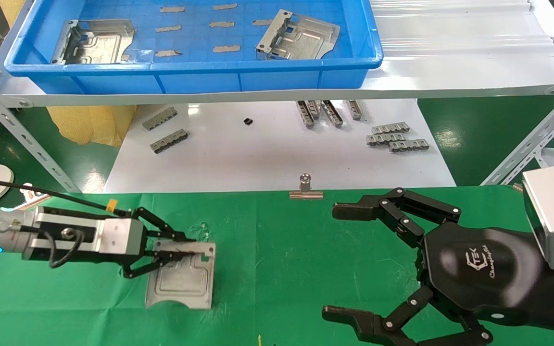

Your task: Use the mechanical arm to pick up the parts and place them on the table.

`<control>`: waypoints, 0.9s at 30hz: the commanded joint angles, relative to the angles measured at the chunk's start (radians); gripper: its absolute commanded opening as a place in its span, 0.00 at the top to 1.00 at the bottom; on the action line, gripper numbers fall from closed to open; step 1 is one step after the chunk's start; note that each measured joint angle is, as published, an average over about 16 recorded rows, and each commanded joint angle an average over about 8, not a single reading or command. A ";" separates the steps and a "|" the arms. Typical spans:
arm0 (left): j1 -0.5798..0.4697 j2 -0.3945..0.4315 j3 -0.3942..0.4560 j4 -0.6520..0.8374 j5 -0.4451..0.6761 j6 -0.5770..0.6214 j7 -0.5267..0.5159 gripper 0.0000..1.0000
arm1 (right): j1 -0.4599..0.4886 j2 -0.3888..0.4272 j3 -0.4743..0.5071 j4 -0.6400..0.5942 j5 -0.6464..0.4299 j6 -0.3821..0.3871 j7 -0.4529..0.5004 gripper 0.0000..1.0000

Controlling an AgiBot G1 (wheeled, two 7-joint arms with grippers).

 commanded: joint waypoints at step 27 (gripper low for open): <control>0.009 -0.020 -0.089 0.155 -0.145 0.085 -0.154 0.00 | 0.000 0.000 0.000 0.000 0.000 0.000 0.000 0.00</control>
